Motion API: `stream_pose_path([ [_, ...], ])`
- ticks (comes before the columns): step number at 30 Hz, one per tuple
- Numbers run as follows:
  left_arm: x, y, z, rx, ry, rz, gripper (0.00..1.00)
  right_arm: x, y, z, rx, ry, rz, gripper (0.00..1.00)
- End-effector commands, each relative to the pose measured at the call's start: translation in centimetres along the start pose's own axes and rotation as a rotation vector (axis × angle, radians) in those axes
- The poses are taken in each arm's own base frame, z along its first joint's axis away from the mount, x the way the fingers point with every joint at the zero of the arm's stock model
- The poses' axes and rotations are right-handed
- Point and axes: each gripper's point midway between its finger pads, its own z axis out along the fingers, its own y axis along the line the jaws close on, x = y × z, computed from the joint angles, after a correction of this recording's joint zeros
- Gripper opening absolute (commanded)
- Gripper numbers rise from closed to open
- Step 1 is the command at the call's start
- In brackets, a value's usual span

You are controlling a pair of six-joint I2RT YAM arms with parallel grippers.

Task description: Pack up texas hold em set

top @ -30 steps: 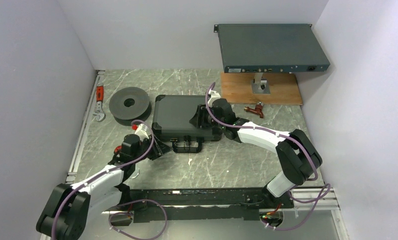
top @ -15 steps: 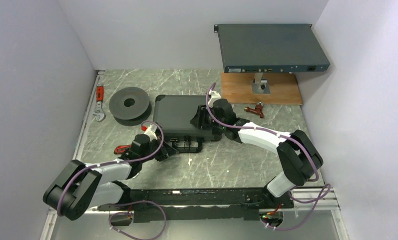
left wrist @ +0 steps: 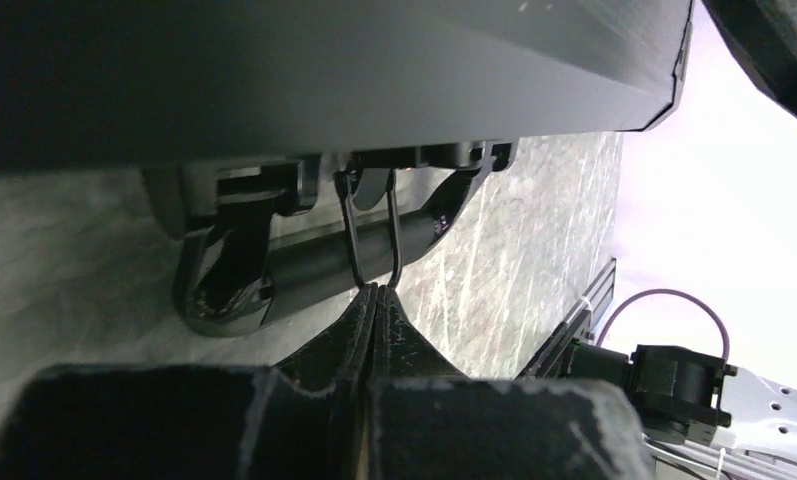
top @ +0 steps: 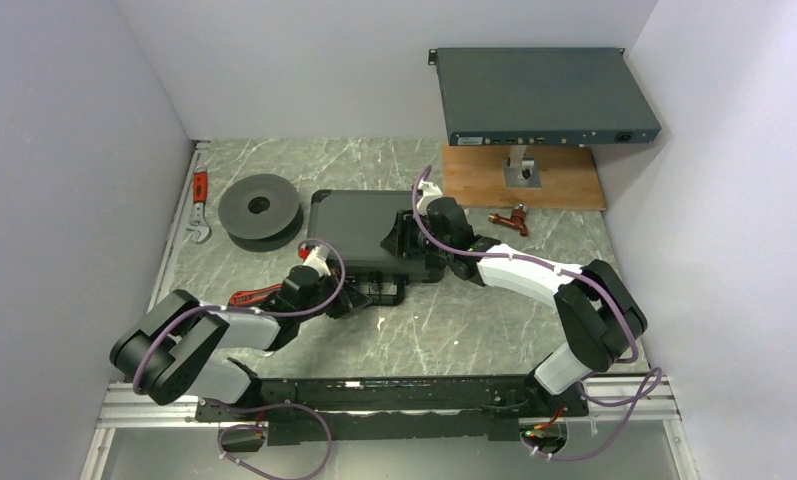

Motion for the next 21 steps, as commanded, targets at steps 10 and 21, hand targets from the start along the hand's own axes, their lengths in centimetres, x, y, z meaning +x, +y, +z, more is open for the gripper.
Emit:
stream_pose_path([
  [10,-1.2,-1.5,-0.3,-0.028,-0.079,-0.012,0.0,12.7,-6.6,-3.1,0.233,0.432,0.045,0.5],
  [21,-0.1,0.3,-1.9,-0.177,-0.069,-0.01,0.0,12.8,-6.6,-2.8,0.229,0.435,0.049,0.5],
])
